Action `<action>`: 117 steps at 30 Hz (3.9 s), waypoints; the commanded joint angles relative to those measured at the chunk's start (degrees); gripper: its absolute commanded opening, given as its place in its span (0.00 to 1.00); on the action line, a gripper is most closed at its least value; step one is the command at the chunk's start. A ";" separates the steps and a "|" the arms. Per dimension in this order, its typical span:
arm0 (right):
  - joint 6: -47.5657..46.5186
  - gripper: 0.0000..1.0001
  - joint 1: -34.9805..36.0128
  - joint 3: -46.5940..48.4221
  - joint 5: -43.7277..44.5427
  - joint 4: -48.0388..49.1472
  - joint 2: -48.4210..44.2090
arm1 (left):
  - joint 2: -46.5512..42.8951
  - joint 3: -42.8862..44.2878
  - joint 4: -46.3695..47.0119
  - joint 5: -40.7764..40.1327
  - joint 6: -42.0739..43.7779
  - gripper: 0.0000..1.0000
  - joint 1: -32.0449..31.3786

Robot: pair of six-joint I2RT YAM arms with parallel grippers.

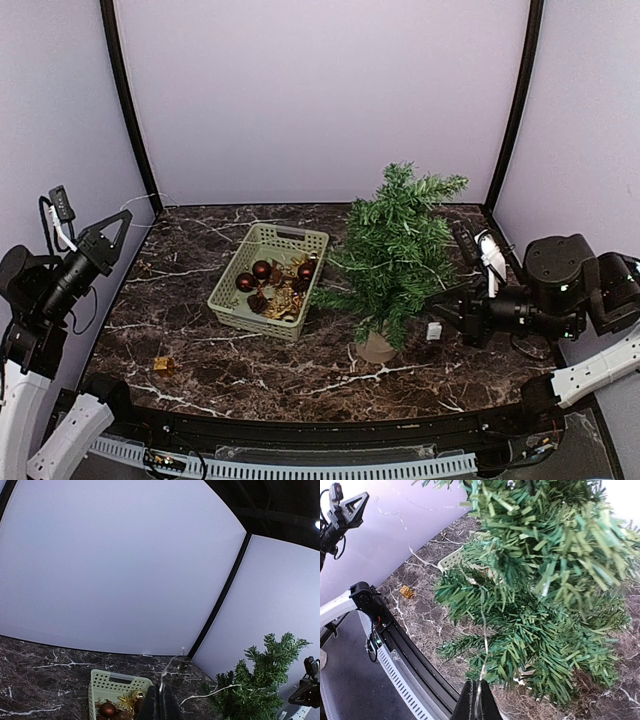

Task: Decorate the small christmas tree
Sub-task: Place the side of the string light on the branch.

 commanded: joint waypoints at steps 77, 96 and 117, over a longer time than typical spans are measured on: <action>-10.23 0.00 -4.46 7.29 -17.41 16.53 11.02 | 24.60 15.39 -20.58 3.60 26.04 0.98 -20.37; -10.46 0.00 -4.52 7.63 -20.34 18.21 11.45 | 55.70 26.50 -1.42 -5.52 31.72 0.77 -40.39; -11.05 0.00 -4.50 7.87 -20.27 18.42 11.75 | 61.74 26.99 5.99 0.92 28.54 0.31 -40.38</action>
